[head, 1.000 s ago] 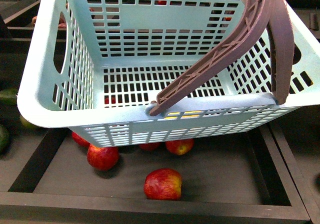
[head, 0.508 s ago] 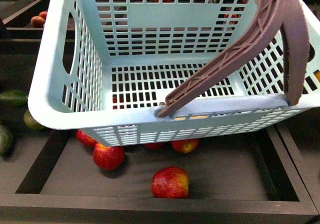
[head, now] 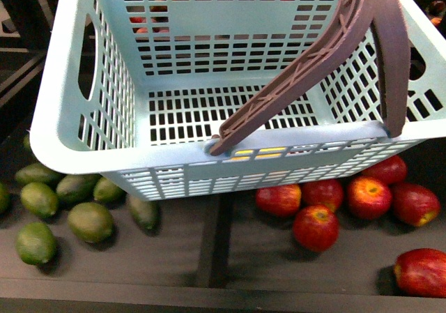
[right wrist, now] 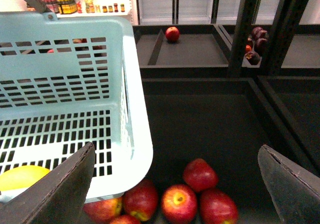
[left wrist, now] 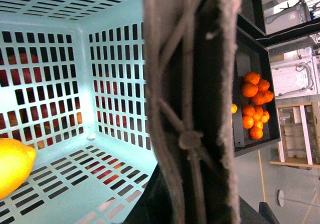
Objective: Pick lemon and mango into basket
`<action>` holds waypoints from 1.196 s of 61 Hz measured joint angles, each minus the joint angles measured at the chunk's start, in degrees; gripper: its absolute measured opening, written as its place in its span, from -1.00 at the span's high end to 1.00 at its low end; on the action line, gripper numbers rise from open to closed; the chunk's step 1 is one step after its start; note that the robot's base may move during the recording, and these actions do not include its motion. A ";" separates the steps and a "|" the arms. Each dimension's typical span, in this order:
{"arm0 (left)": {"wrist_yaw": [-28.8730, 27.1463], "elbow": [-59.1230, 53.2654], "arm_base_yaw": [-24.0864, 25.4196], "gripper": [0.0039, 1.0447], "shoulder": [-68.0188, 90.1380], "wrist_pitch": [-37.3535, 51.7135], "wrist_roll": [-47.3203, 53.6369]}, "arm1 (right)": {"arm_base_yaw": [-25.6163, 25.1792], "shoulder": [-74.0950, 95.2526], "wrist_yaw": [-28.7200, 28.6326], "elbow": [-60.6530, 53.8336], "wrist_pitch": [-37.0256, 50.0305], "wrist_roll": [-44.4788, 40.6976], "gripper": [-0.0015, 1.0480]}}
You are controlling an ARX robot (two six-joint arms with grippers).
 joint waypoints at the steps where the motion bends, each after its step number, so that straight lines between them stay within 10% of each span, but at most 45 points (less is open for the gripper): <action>1: 0.04 0.00 -0.02 0.92 0.00 0.00 0.00 | 0.00 0.00 -0.02 0.00 0.00 -0.02 -0.83; 73: -0.04 0.00 -0.04 0.92 0.00 0.00 0.13 | 0.02 0.02 -0.02 0.04 0.02 0.00 -0.83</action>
